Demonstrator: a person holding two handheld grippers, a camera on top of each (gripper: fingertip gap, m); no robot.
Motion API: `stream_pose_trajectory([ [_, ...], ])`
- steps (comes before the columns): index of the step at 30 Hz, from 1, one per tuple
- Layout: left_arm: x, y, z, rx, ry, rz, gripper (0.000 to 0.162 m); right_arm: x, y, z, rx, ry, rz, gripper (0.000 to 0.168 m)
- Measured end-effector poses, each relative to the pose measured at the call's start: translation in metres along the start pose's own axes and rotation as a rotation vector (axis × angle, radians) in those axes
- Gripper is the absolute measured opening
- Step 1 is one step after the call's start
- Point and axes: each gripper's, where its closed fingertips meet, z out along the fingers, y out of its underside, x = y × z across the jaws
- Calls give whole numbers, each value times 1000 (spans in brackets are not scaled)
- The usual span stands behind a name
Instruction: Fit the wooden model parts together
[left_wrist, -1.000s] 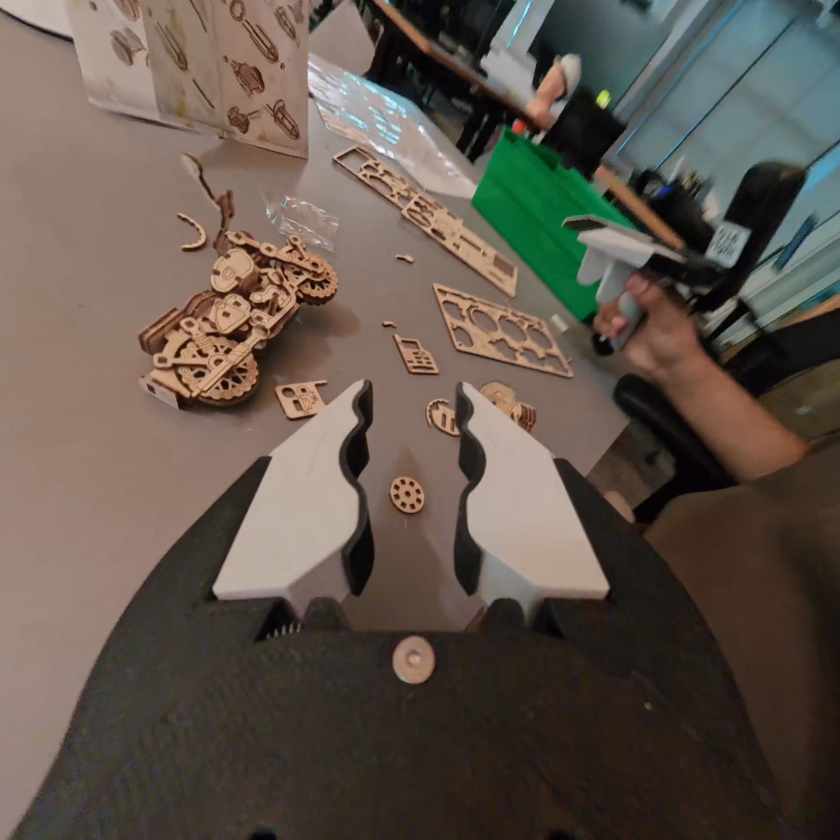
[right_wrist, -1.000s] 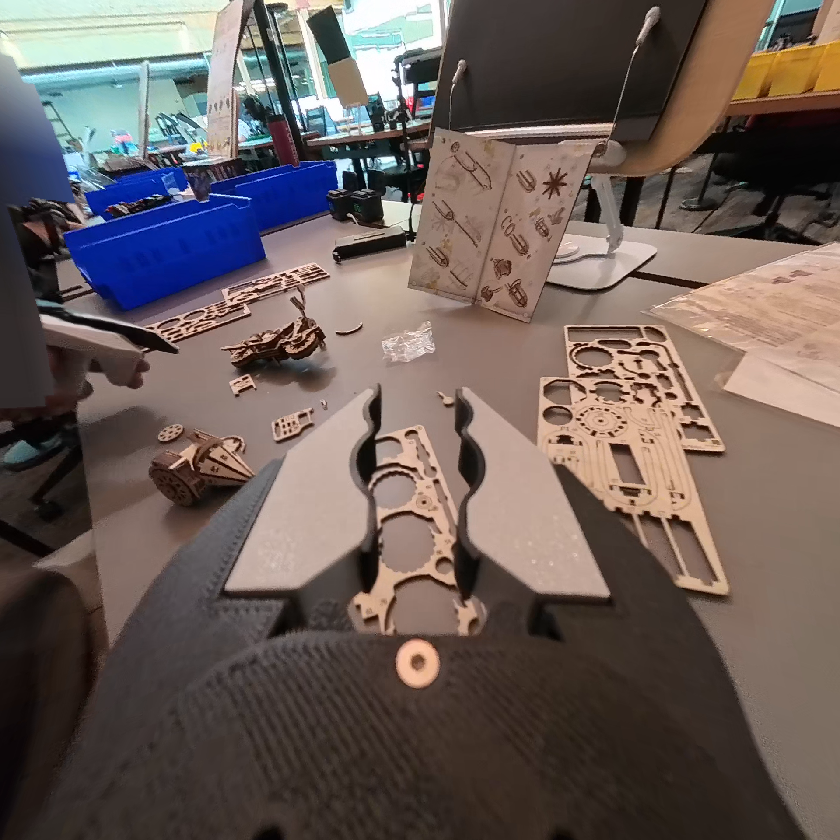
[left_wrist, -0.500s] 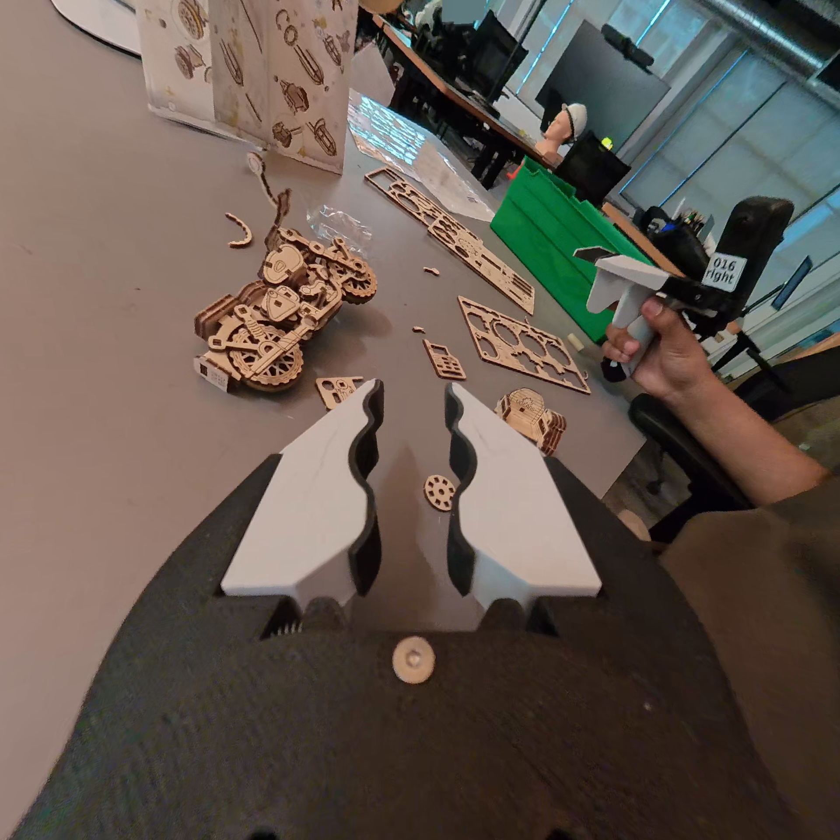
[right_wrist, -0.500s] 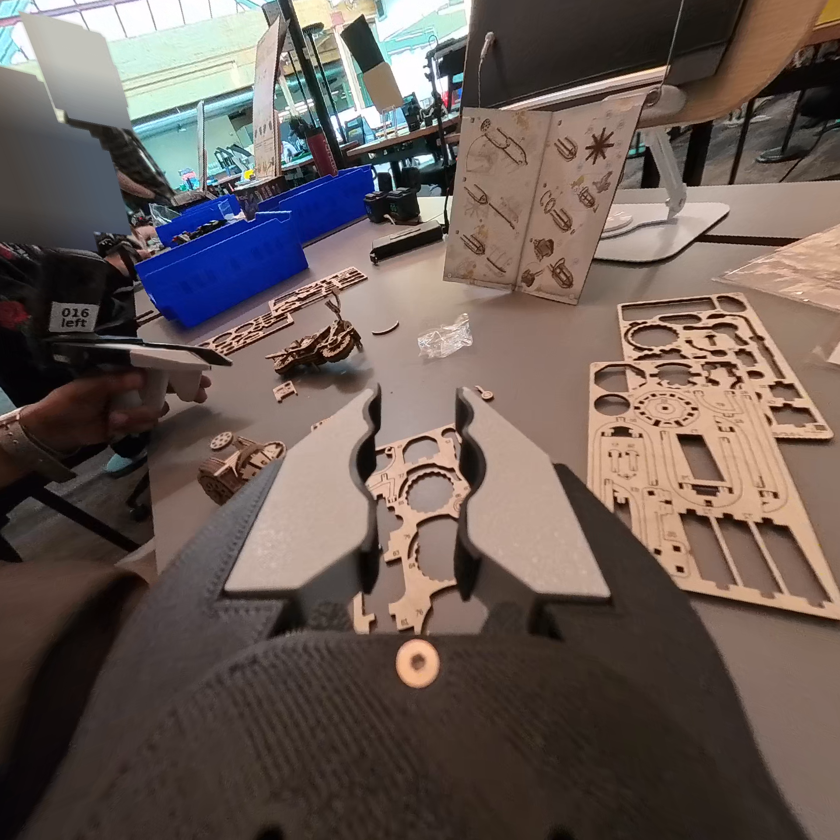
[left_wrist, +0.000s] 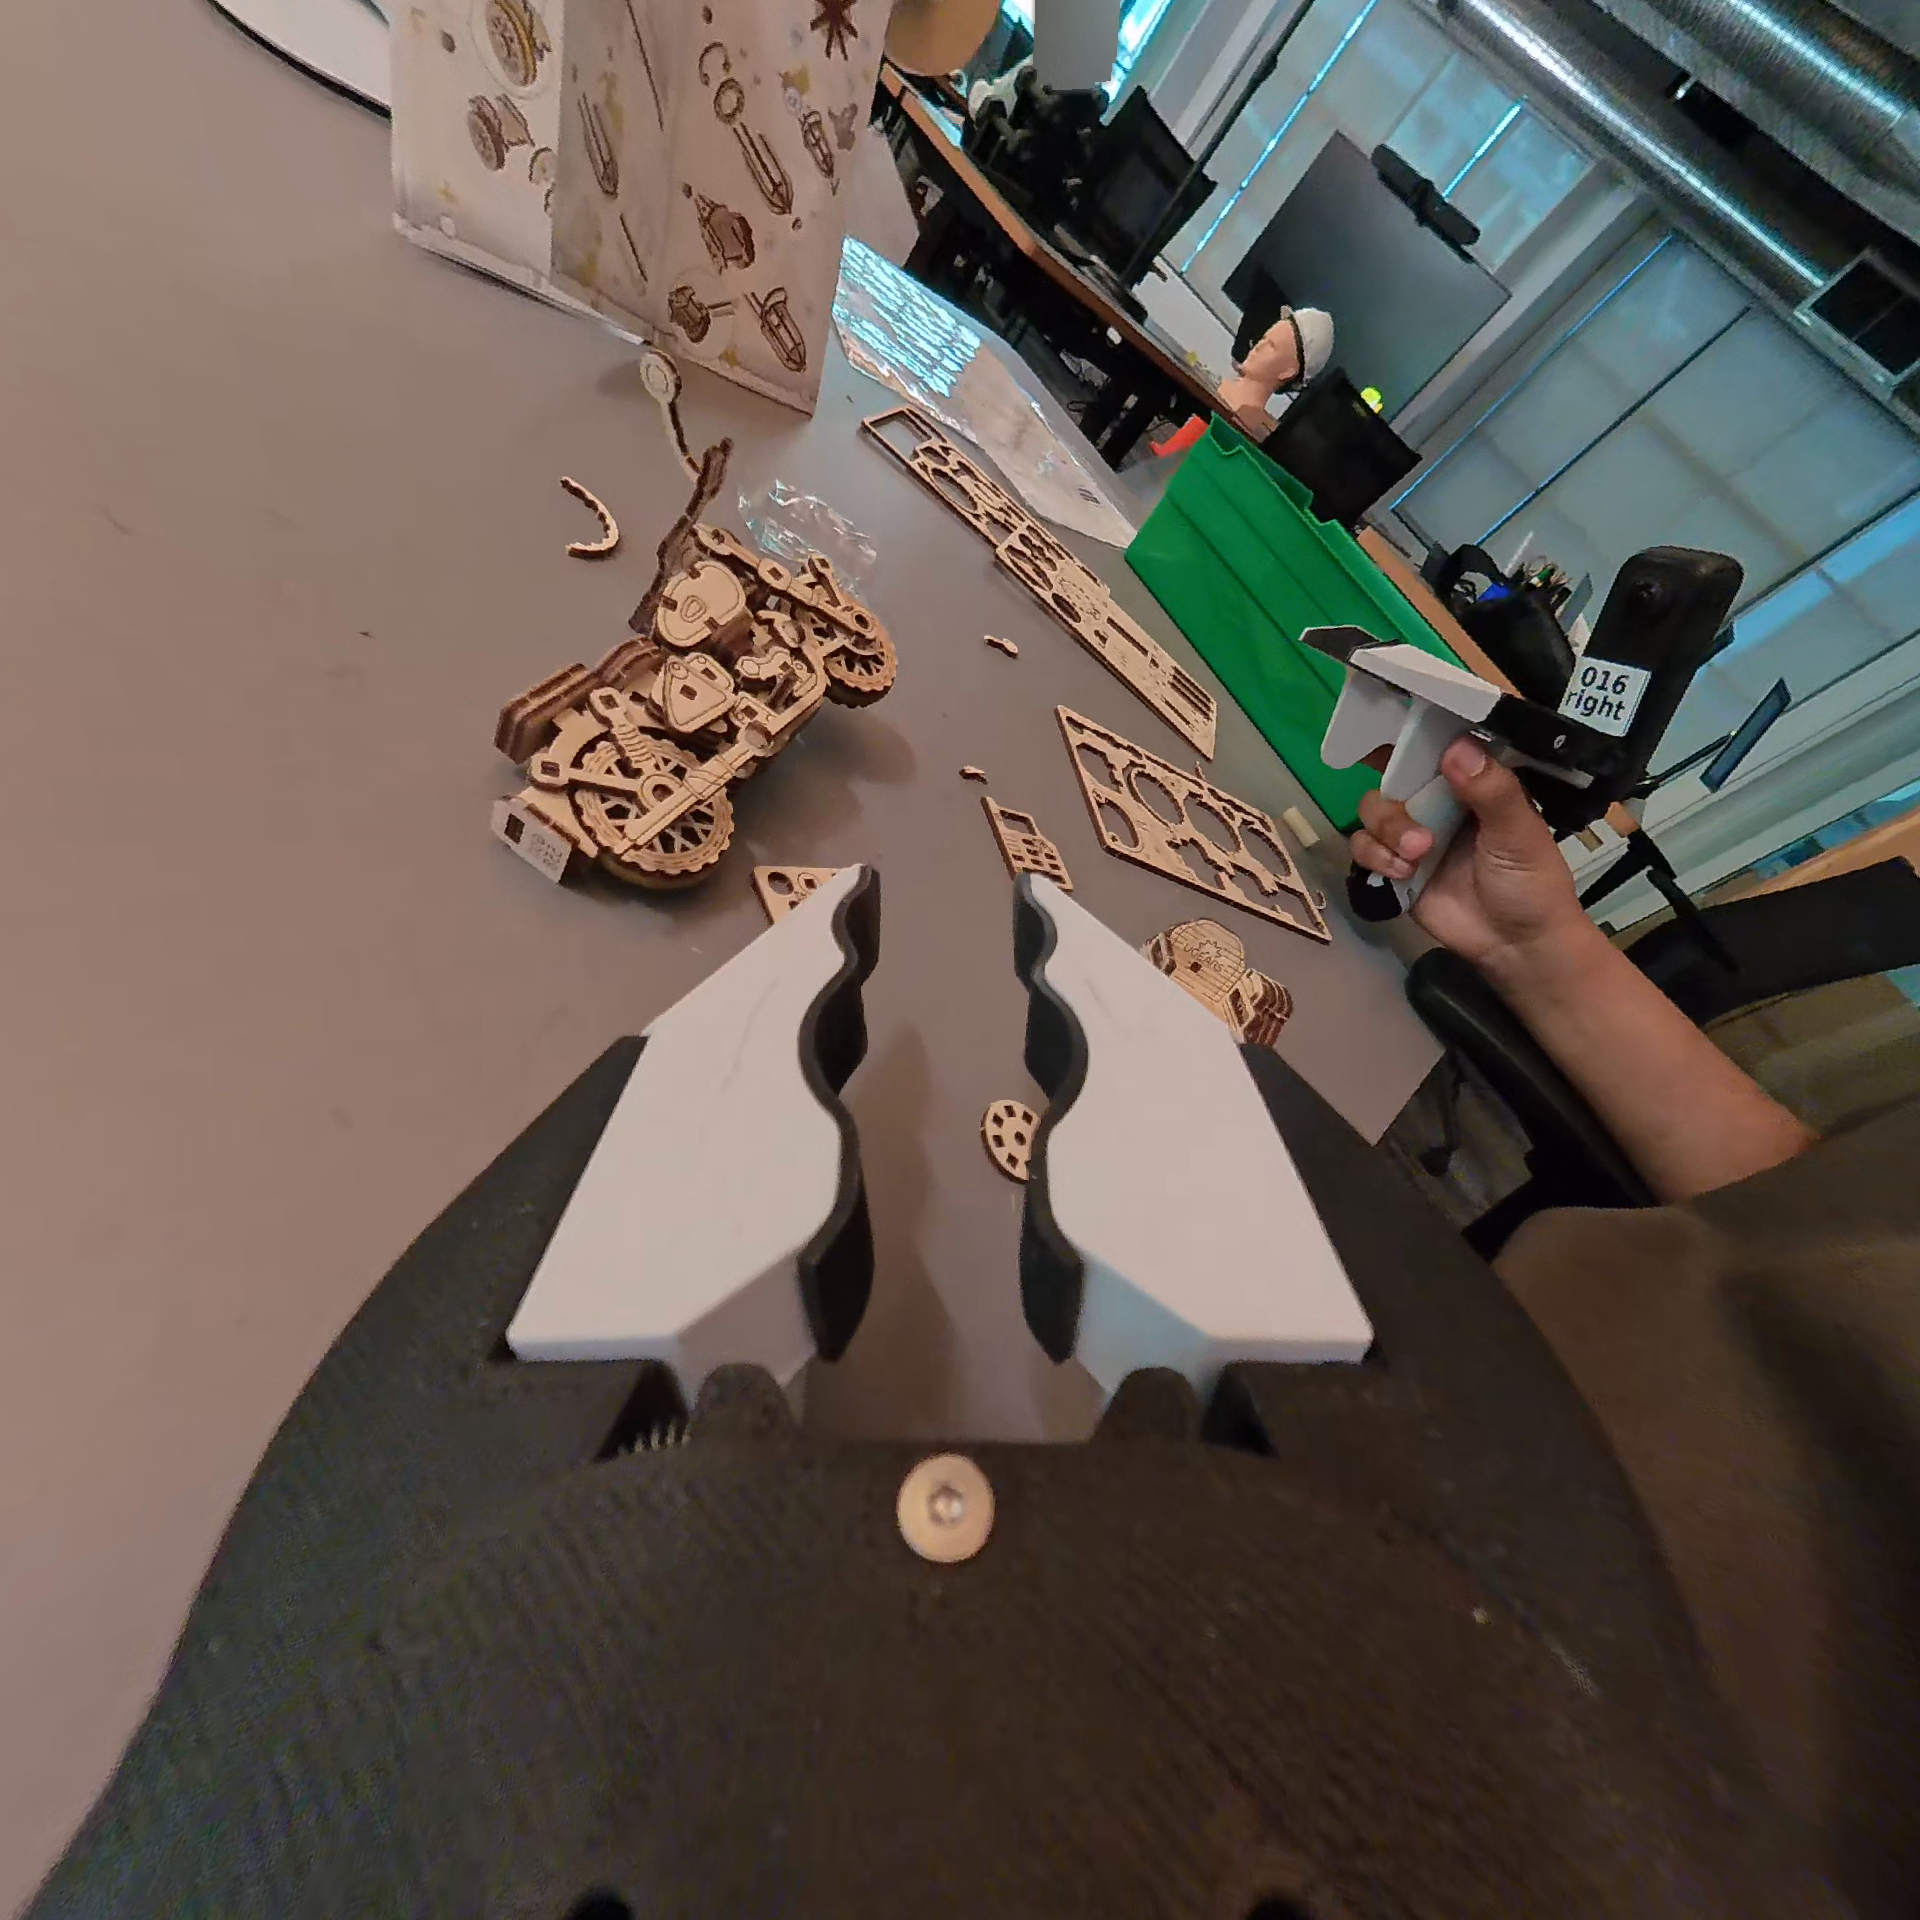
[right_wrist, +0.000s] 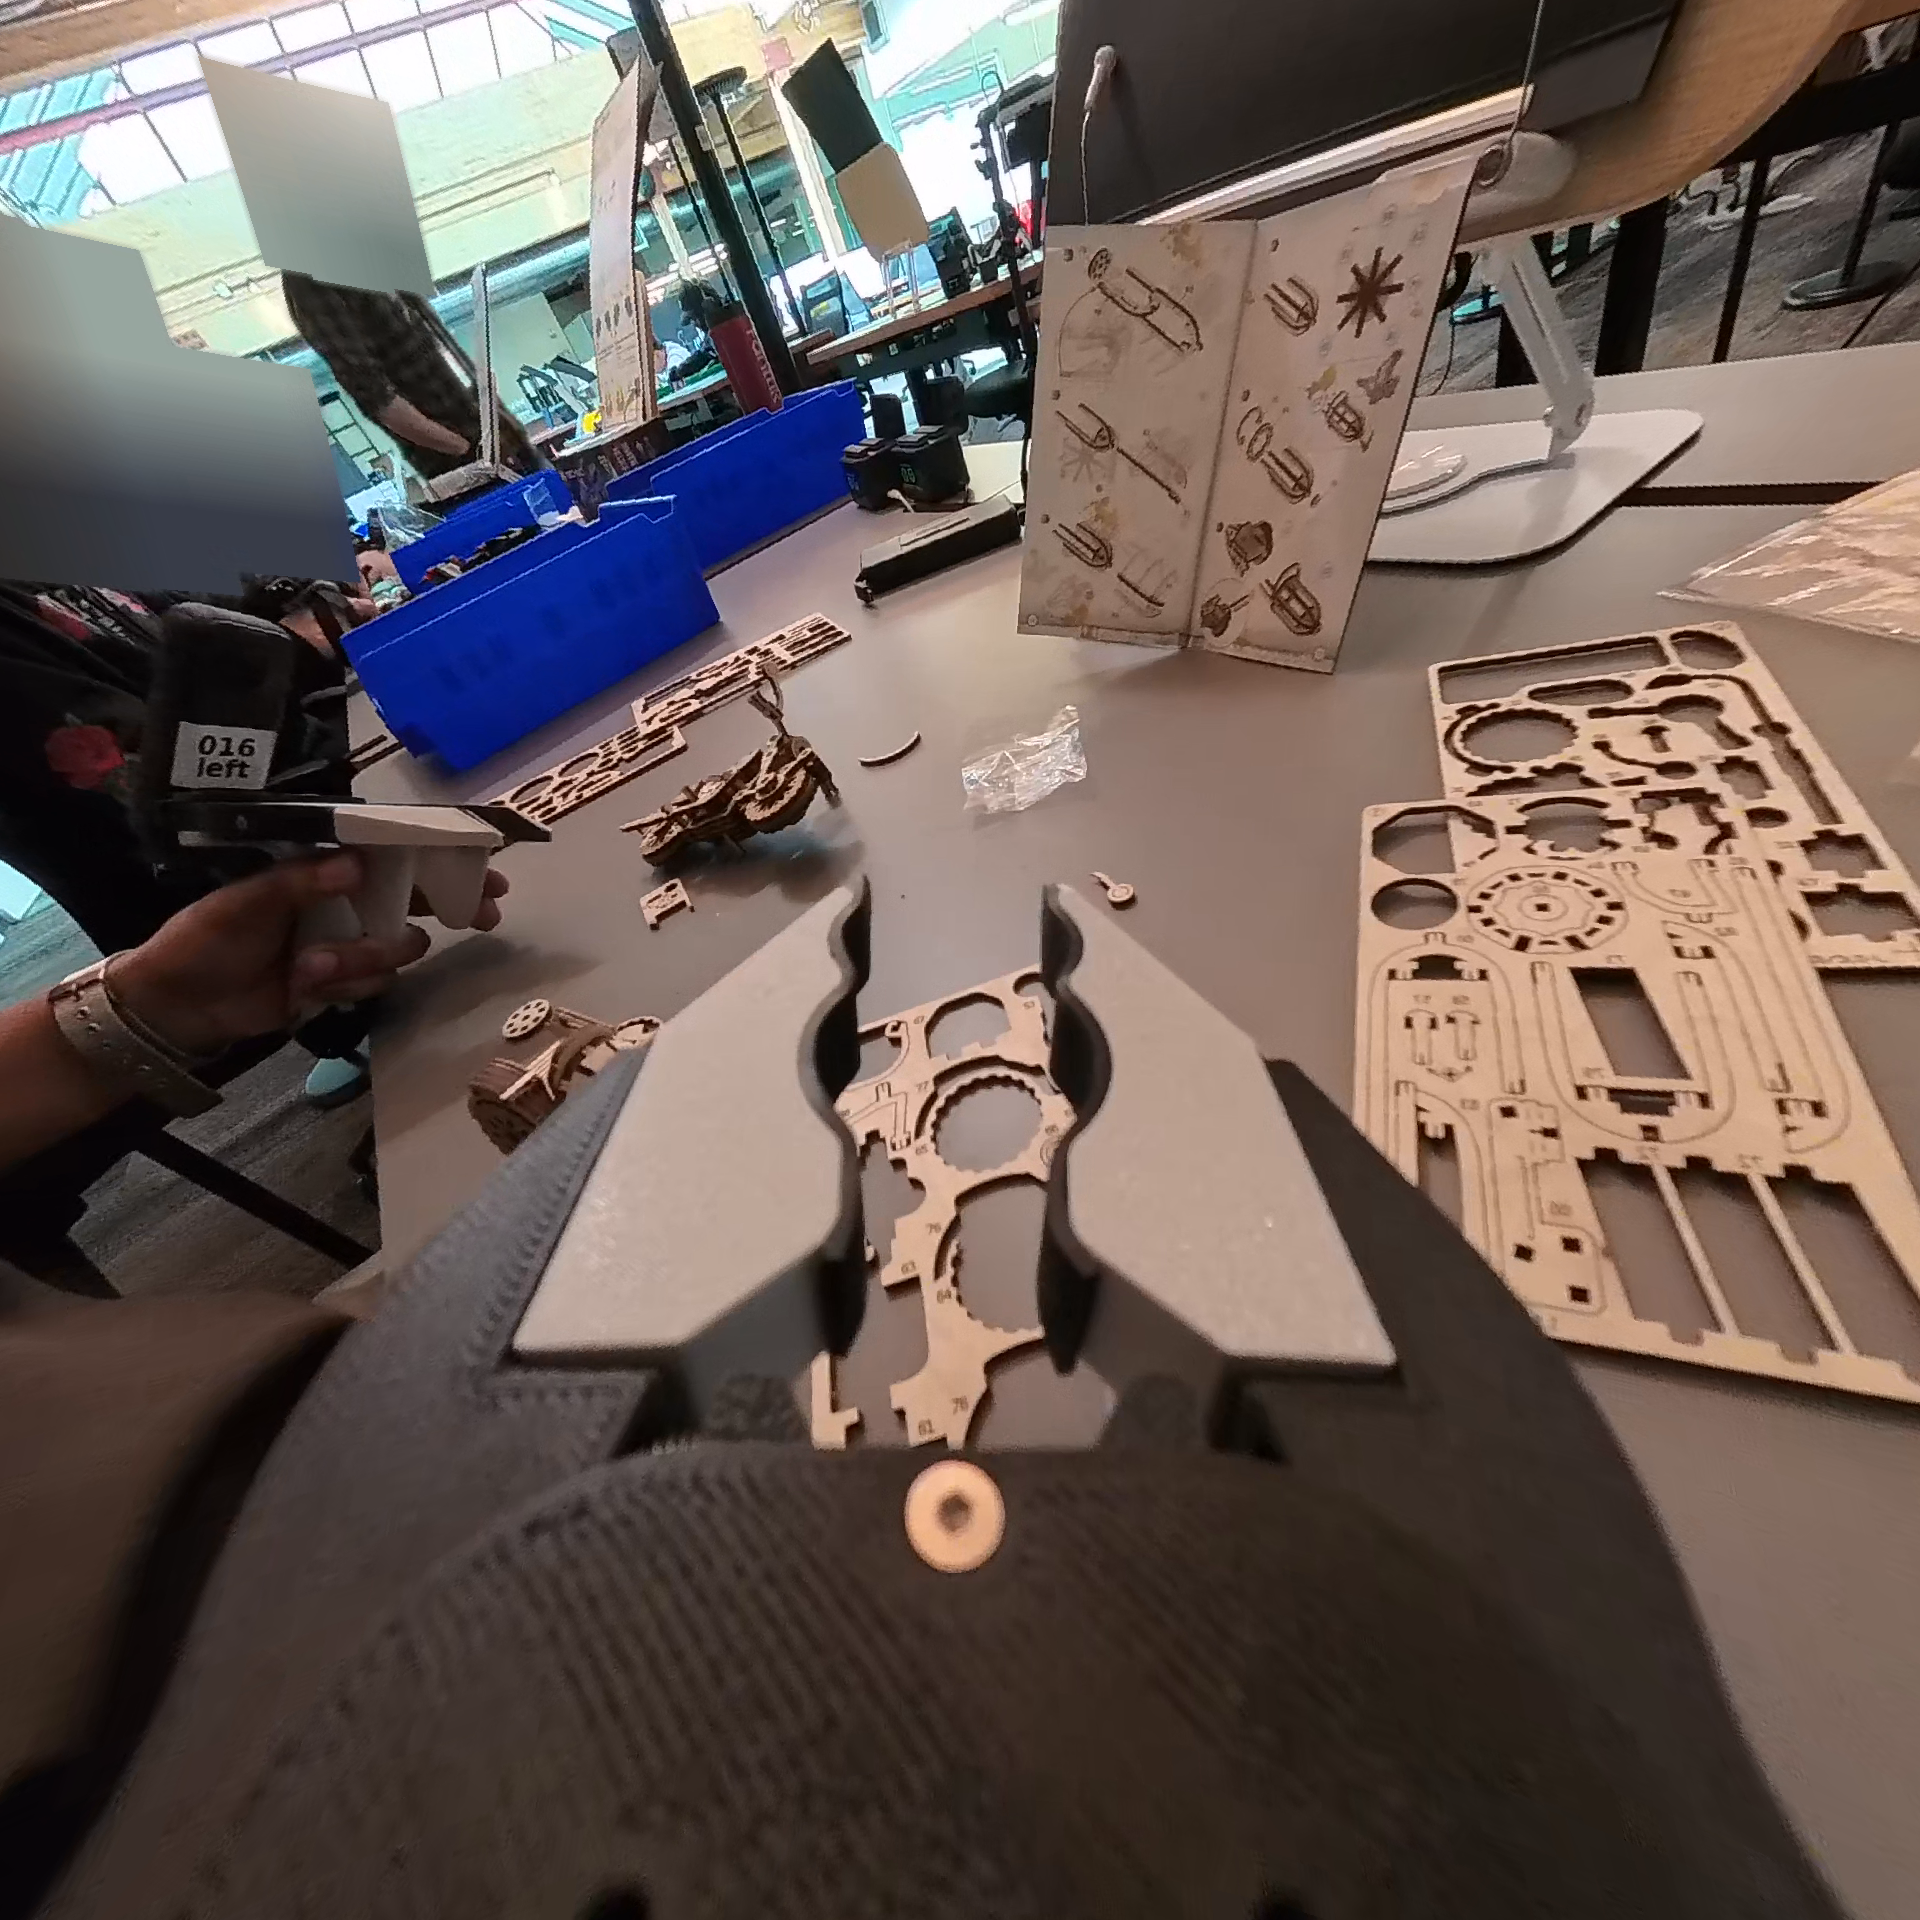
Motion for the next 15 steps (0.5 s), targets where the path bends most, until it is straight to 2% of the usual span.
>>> stream_pose_trajectory([
  [15, -3, 3, 2, -18, -14, -11, 27, -2, 1, 1, -7, -8, -1, 31],
])
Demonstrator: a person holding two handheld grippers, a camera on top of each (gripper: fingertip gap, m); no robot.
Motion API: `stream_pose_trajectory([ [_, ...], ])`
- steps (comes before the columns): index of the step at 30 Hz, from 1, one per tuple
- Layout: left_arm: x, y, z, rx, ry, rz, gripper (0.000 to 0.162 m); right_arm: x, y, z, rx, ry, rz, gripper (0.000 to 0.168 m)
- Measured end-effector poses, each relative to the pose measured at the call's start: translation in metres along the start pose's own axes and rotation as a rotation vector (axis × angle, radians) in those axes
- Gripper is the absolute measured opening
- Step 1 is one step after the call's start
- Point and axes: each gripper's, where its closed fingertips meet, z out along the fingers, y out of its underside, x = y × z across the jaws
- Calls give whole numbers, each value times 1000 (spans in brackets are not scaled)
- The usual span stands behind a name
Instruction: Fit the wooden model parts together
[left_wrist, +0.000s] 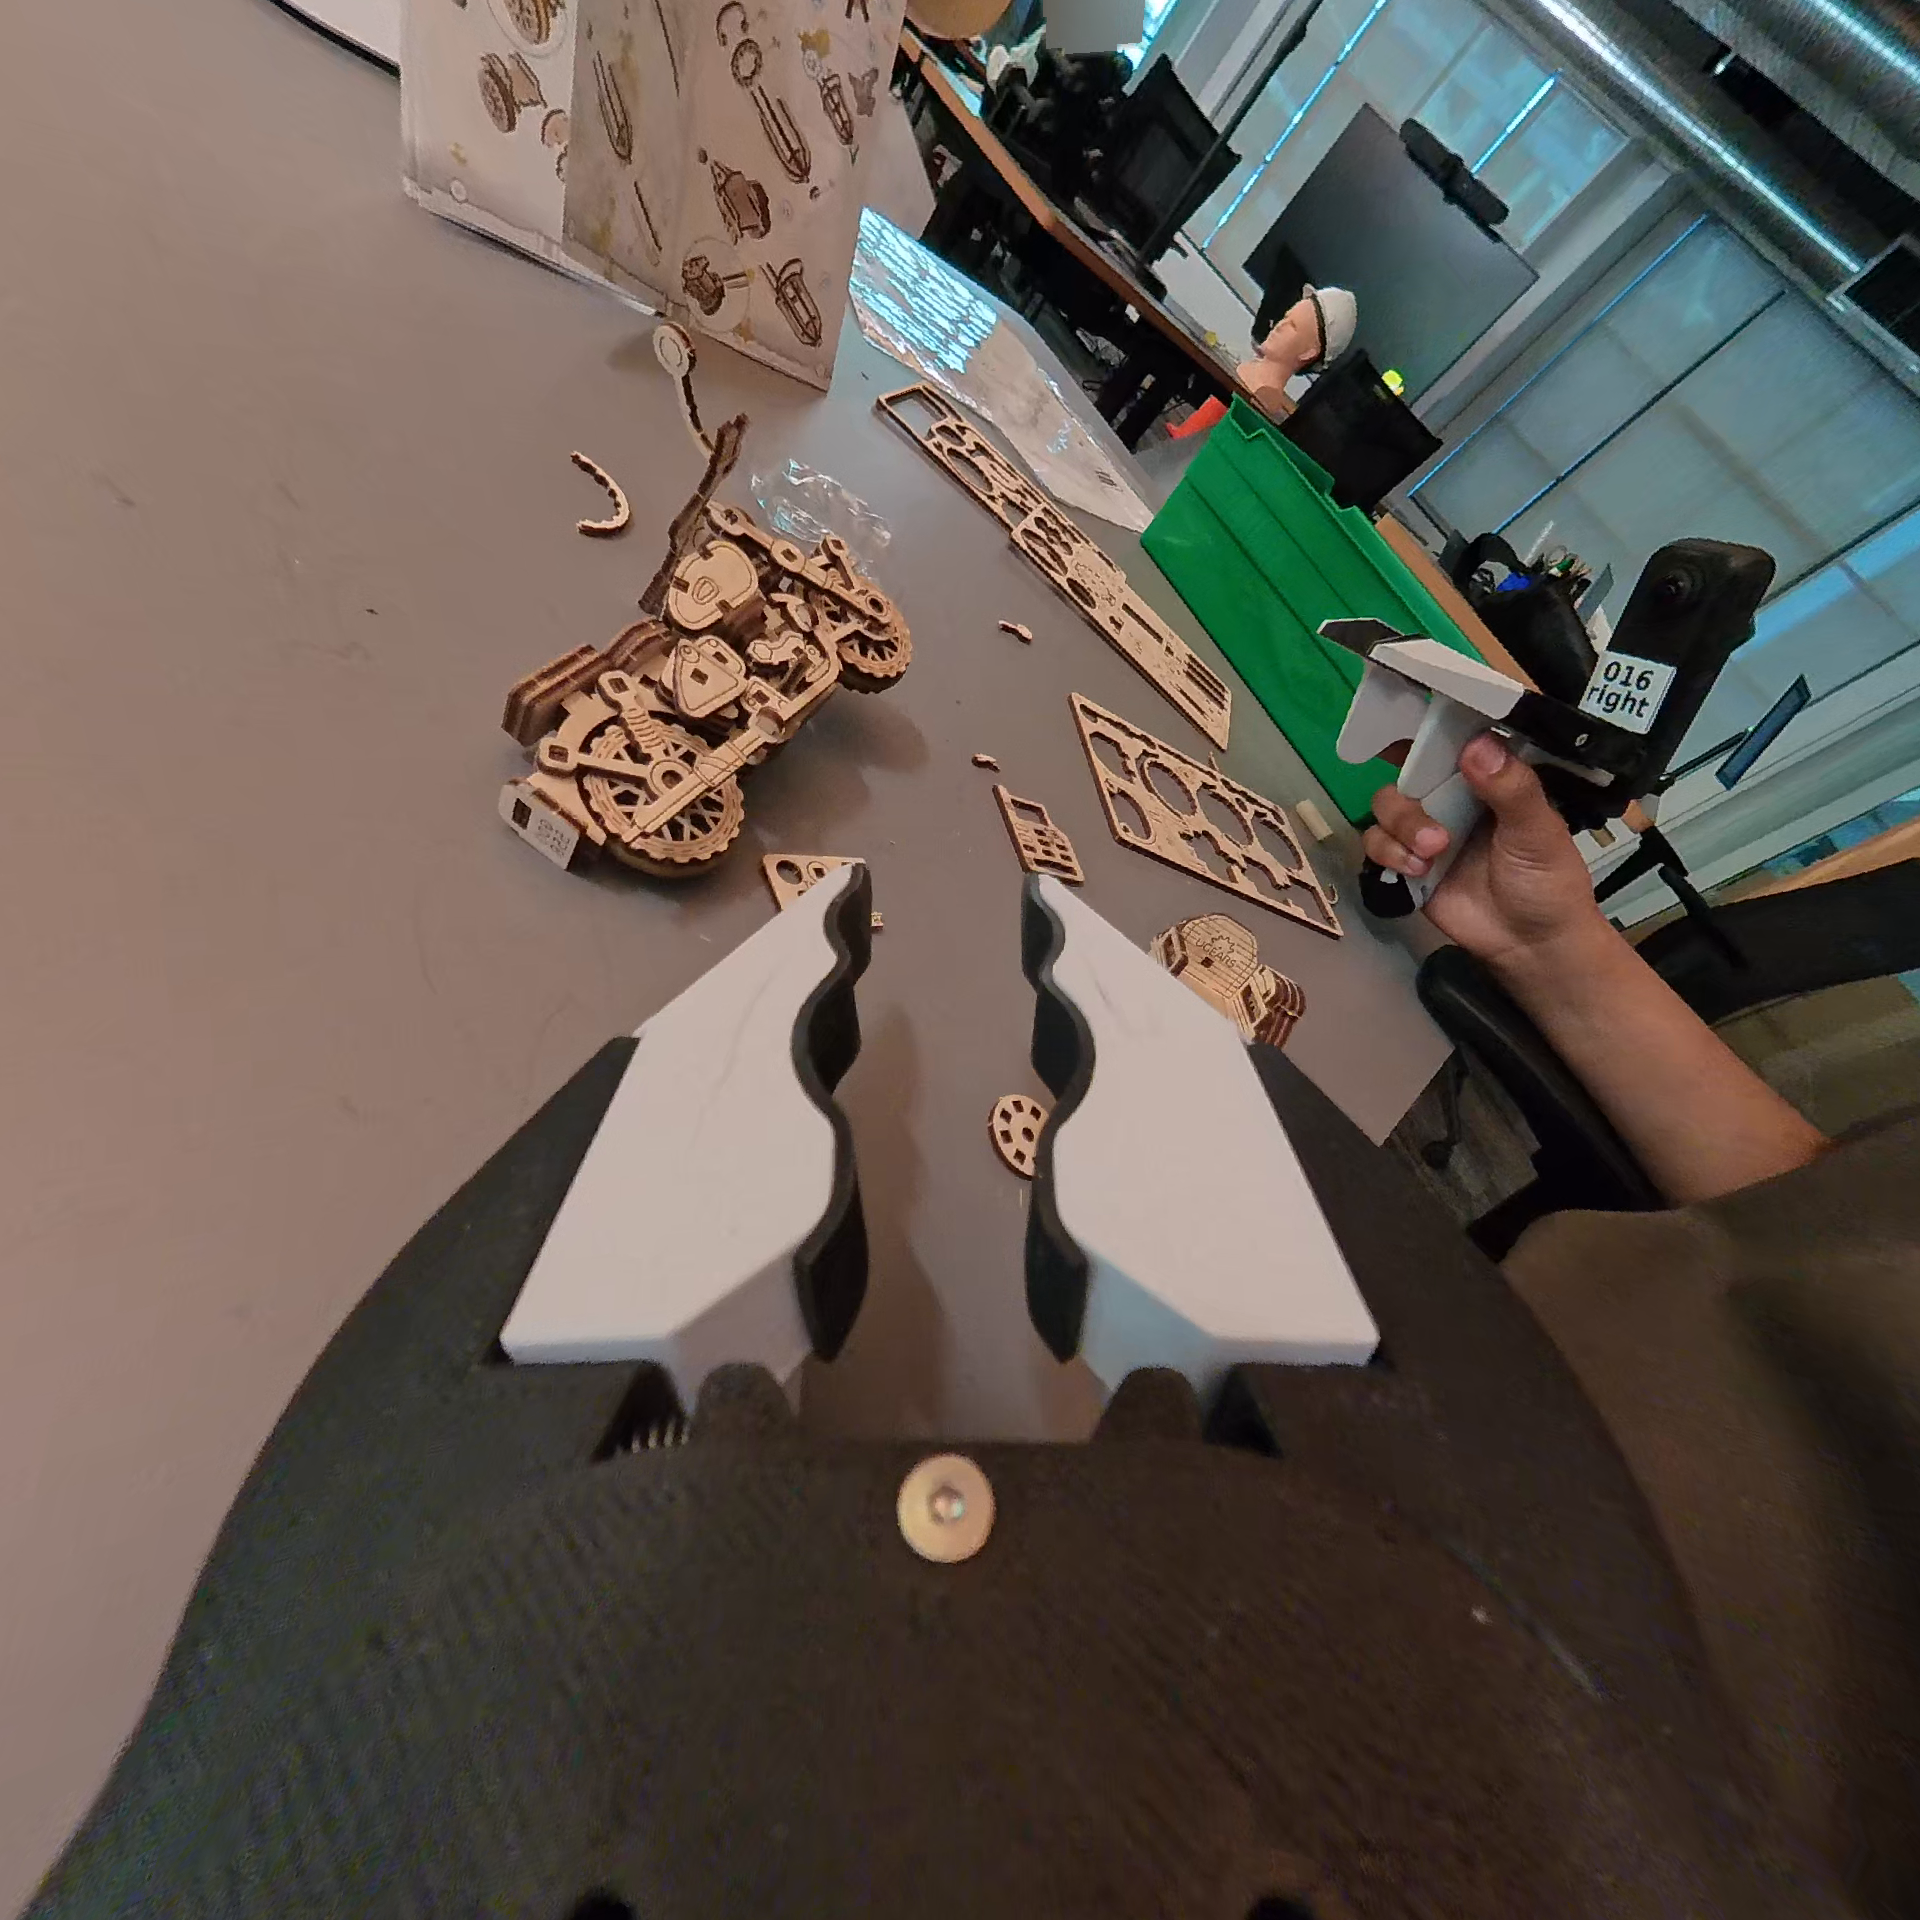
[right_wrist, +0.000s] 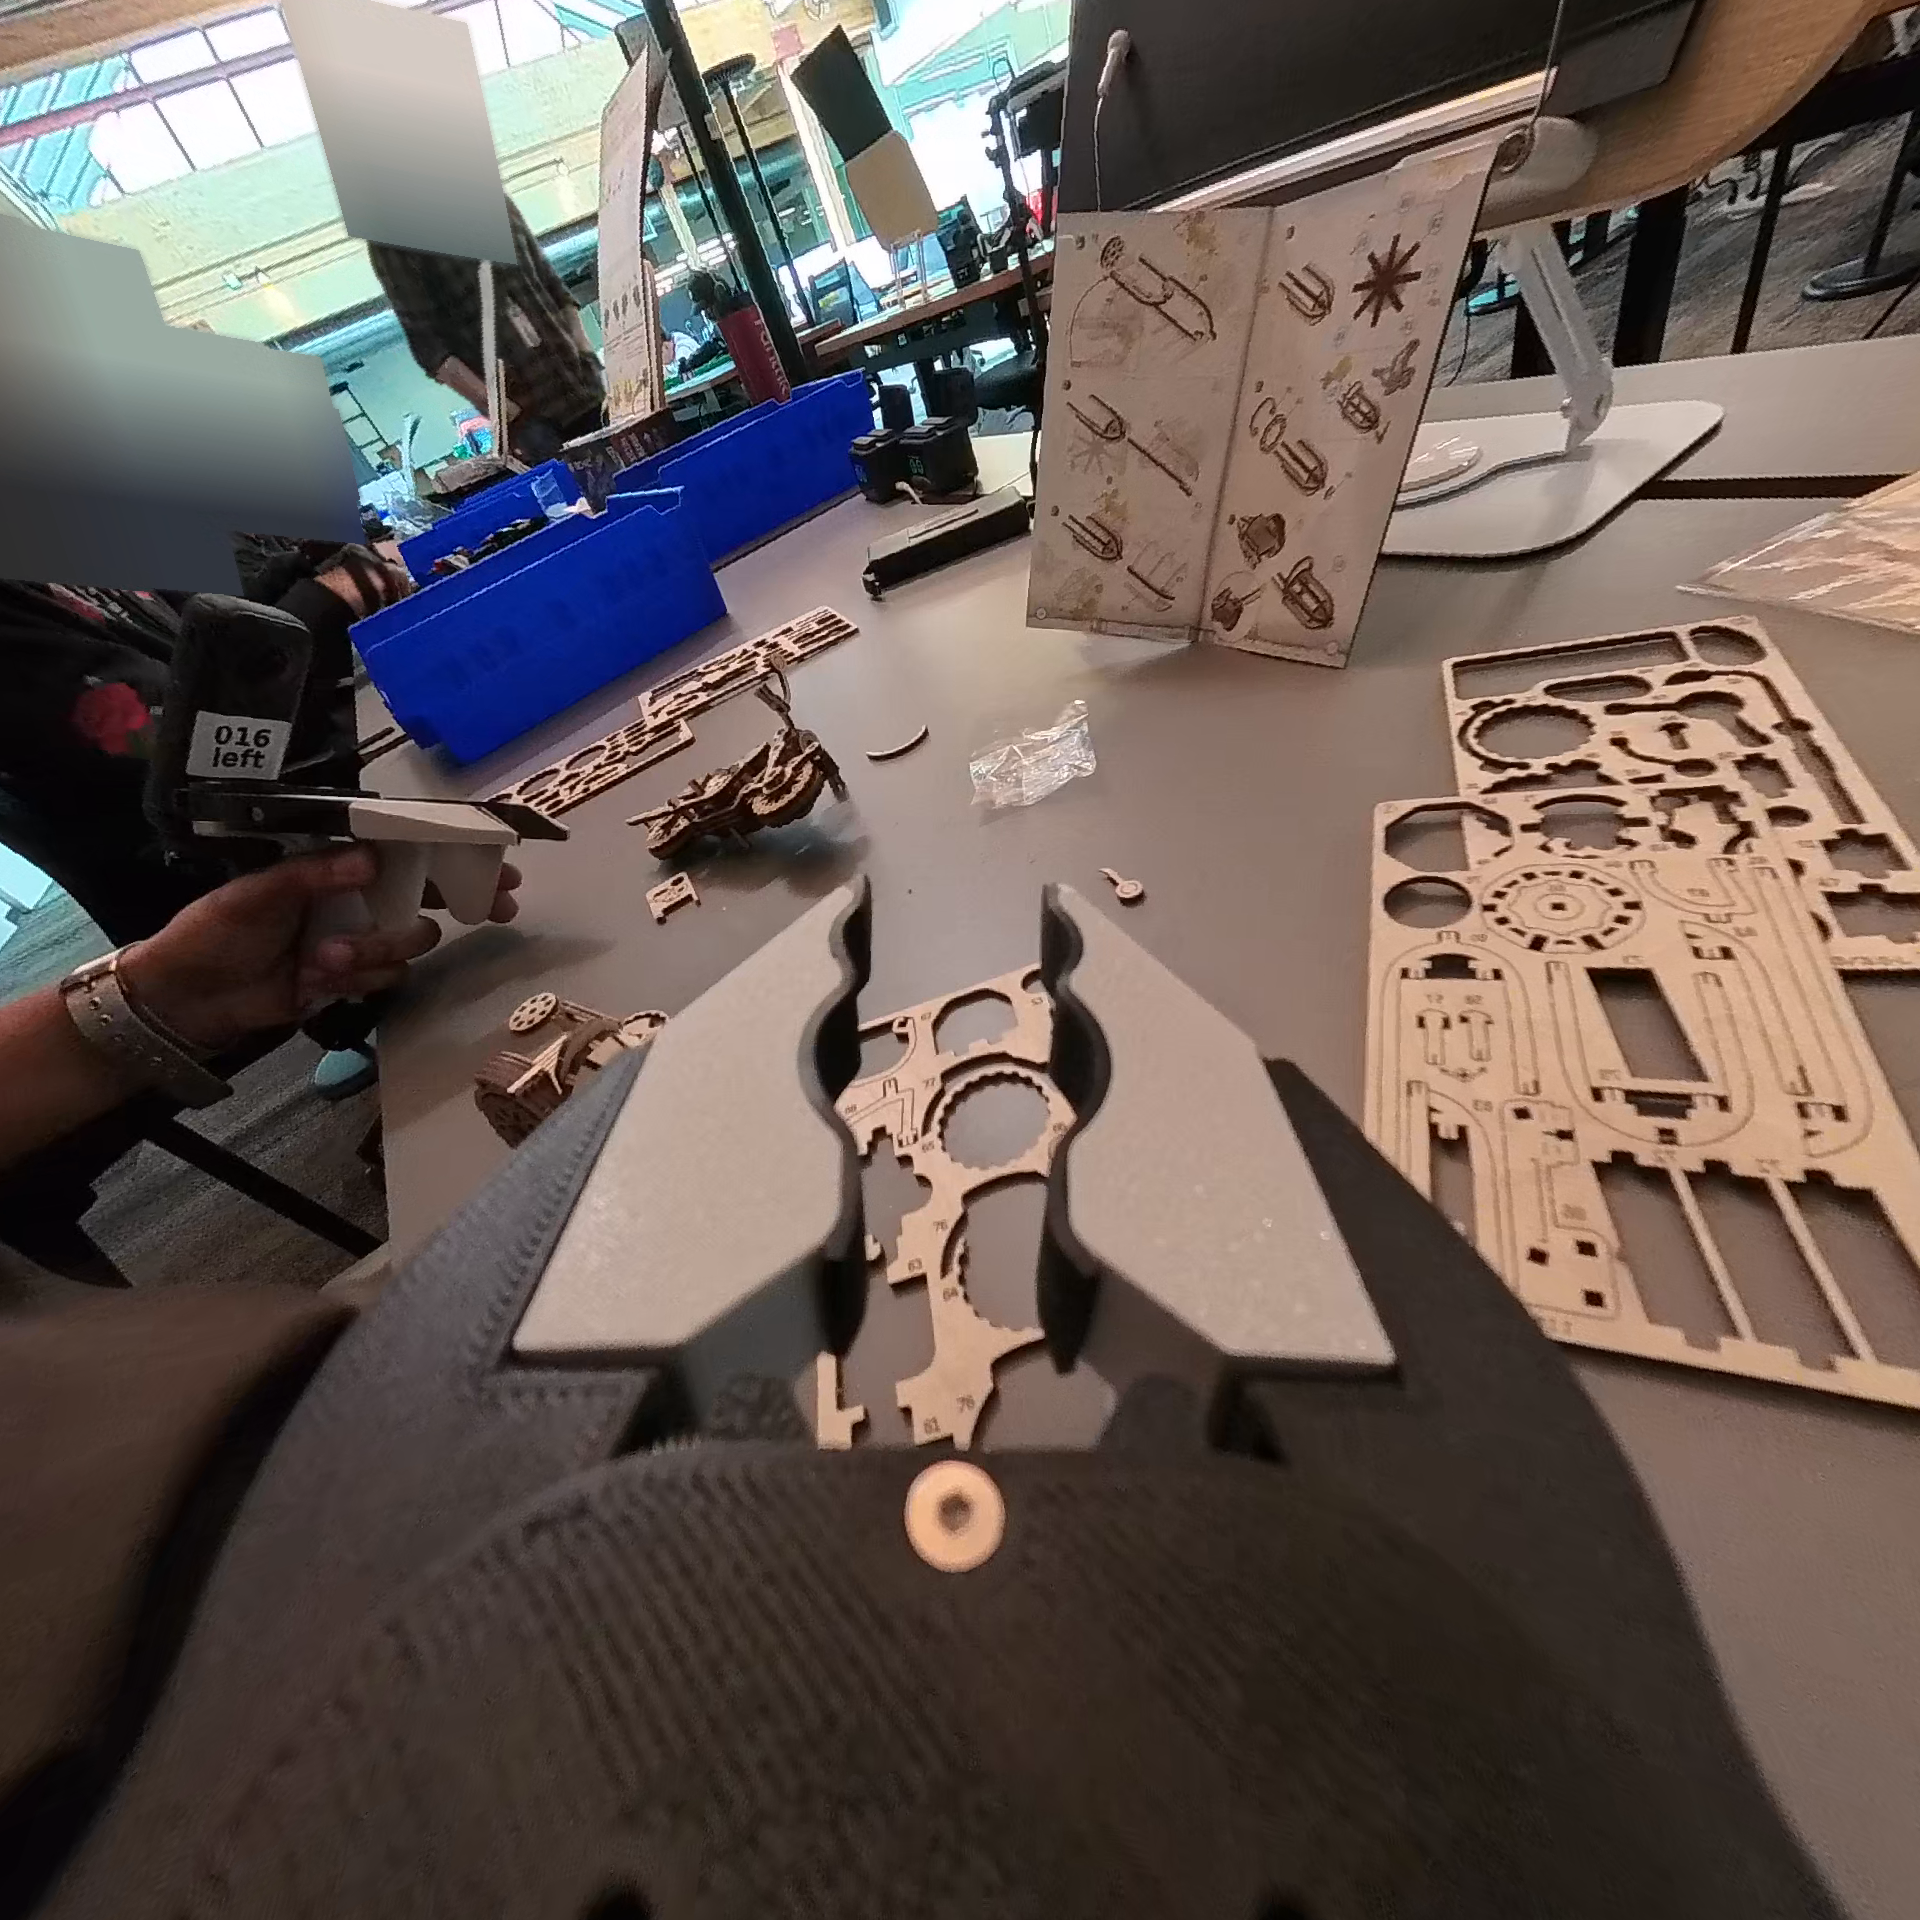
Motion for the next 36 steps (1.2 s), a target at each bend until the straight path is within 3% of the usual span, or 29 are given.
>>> stream_pose_trajectory([
  [29, -1, 3, 3, -24, -4, -18, 29, -7, 4, 2, -28, -25, -18, 29],
  [36, -3, 3, 3, -29, -3, -31, 29, -19, 22, 12, -141, -10, -198, 30],
])
